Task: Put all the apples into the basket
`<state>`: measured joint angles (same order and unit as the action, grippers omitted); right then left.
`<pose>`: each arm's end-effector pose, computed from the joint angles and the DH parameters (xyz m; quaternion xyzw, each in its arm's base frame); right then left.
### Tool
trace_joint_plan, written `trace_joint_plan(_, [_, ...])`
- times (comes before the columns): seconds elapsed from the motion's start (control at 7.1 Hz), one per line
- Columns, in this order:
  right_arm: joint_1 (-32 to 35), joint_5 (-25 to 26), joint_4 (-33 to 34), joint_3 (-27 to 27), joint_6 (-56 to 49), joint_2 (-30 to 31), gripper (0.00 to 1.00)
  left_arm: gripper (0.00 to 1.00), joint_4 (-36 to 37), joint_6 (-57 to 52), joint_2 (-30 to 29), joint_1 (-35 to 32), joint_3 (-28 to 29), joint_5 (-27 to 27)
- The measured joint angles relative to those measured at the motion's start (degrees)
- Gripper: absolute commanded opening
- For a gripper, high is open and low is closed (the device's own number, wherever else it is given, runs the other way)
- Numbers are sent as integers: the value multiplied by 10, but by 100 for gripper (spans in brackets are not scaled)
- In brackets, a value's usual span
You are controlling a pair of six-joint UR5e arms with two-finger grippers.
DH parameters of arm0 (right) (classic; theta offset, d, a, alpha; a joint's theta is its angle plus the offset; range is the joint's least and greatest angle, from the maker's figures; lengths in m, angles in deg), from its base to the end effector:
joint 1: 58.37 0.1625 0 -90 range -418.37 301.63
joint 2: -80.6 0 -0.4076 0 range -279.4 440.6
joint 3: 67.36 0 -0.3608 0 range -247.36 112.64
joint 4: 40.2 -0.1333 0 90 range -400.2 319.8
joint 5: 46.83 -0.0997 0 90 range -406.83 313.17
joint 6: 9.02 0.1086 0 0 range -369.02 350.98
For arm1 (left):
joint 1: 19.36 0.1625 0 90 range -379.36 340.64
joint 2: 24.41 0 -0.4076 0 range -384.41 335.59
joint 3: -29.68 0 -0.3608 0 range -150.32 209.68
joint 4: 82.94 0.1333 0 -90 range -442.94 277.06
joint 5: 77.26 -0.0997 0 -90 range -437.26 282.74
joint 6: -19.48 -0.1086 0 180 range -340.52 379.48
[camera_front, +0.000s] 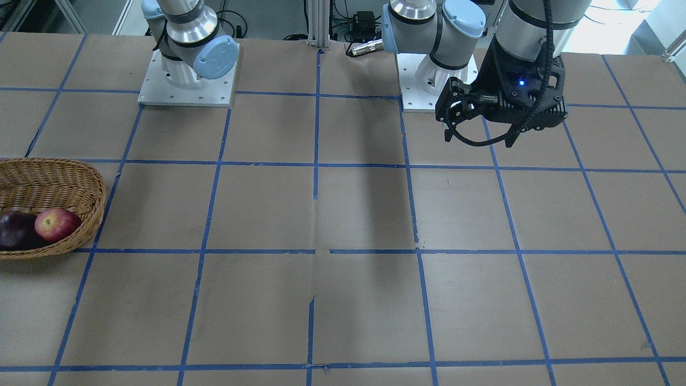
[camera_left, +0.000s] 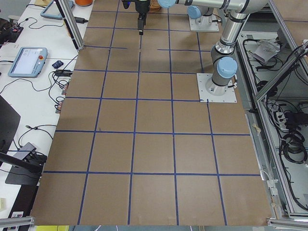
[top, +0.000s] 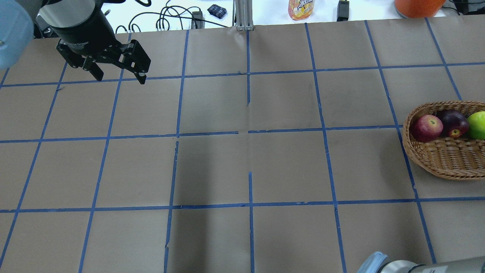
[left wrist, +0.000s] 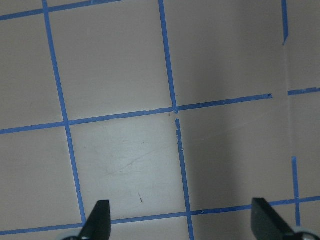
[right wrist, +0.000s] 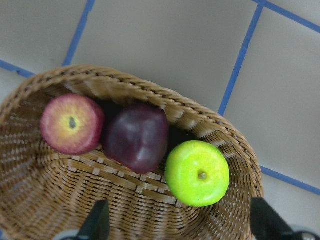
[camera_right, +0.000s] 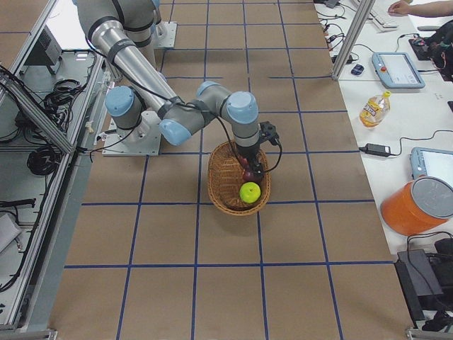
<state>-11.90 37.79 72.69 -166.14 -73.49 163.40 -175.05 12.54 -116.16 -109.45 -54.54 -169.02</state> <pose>-0.2472 -0.4685 0.3722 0.1840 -0.9800 0.0733 0.0212 -0.1307 -0.4754 0.4901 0.0610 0.9979 -0.0158 0.0163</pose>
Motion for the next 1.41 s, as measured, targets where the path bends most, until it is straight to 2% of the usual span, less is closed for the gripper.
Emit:
trace_joint_plan(0.28, [55,3,-160,69,140,38,100,100,0,0,0,0,0,0])
trace_joint_plan(0.42, [108,4,-224,88,224,65,100,100,0,0,0,0,0,0])
trace_joint_plan(0.56, [170,9,-256,96,331,88,100,100,0,0,0,0,0,0])
trace_joint_plan(0.99, [380,37,-266,102,648,103,100,100,0,0,0,0,-1,0])
trace_joint_plan(1.13, [422,39,-263,101,706,102,100,100,0,0,0,0,-1,0])
trace_joint_plan(1.41, [446,38,-264,100,738,101,100,100,0,0,0,0,-1,0])
